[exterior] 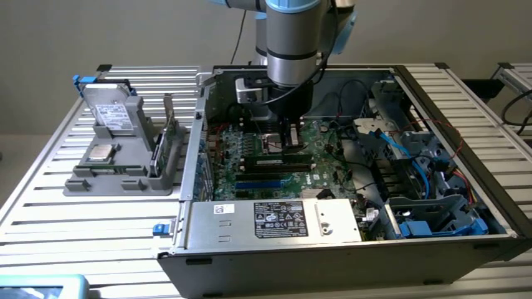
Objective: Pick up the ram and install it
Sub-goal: 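Insert the ram into the slot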
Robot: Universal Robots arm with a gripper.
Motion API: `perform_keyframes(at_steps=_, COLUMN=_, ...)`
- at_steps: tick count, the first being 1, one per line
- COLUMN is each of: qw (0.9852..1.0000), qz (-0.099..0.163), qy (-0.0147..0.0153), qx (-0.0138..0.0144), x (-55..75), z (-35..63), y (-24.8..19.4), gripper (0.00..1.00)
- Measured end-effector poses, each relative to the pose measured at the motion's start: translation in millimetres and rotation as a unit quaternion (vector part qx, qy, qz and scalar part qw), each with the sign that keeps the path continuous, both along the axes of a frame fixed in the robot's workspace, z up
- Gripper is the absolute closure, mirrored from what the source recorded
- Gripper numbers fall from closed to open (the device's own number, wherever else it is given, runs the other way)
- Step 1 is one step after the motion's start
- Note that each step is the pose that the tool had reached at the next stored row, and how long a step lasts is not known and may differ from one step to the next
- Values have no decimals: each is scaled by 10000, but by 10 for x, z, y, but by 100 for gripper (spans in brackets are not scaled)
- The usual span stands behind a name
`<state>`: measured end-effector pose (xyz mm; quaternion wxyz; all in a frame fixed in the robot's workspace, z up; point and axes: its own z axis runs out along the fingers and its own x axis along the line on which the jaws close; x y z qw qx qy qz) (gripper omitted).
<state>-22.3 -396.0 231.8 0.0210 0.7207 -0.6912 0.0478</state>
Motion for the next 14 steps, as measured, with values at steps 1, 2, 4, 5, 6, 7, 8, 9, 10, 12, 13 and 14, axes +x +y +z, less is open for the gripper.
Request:
perform_keyframes(at_steps=1, qw=10000, qz=0, qy=1, qx=1, x=0, z=-2, y=0, gripper=86)
perform_keyframes(at_steps=2, qw=10000, qz=0, qy=2, qx=2, x=0, z=-3, y=0, gripper=86)
perform_keyframes(at_steps=4, qw=10000, qz=0, qy=3, qx=5, x=0, z=-5, y=0, gripper=86)
perform_keyframes(at_steps=5, qw=10000, qz=0, qy=3, qx=6, x=0, z=-6, y=1, gripper=86)
perform_keyframes(at_steps=6, qw=10000, qz=0, qy=2, qx=7, x=0, z=-6, y=2, gripper=86)
perform_keyframes(at_steps=7, qw=10000, qz=0, qy=3, qx=7, x=0, z=-7, y=2, gripper=86)
perform_keyframes(at_steps=8, qw=10000, qz=0, qy=3, qx=7, x=0, z=-8, y=2, gripper=86)
perform_keyframes(at_steps=9, qw=10000, qz=0, qy=2, qx=8, x=0, z=-11, y=2, gripper=86)
perform_keyframes(at_steps=10, qw=10000, qz=-1, qy=3, qx=8, x=0, z=-11, y=2, gripper=86)
perform_keyframes(at_steps=12, qw=10000, qz=-5, qy=3, qx=9, x=-1, z=-12, y=2, gripper=86)
perform_keyframes(at_steps=13, qw=10000, qz=-8, qy=3, qx=10, x=-1, z=-13, y=2, gripper=86)
perform_keyframes(at_steps=14, qw=10000, qz=-11, qy=3, qx=10, x=-1, z=-13, y=2, gripper=86)
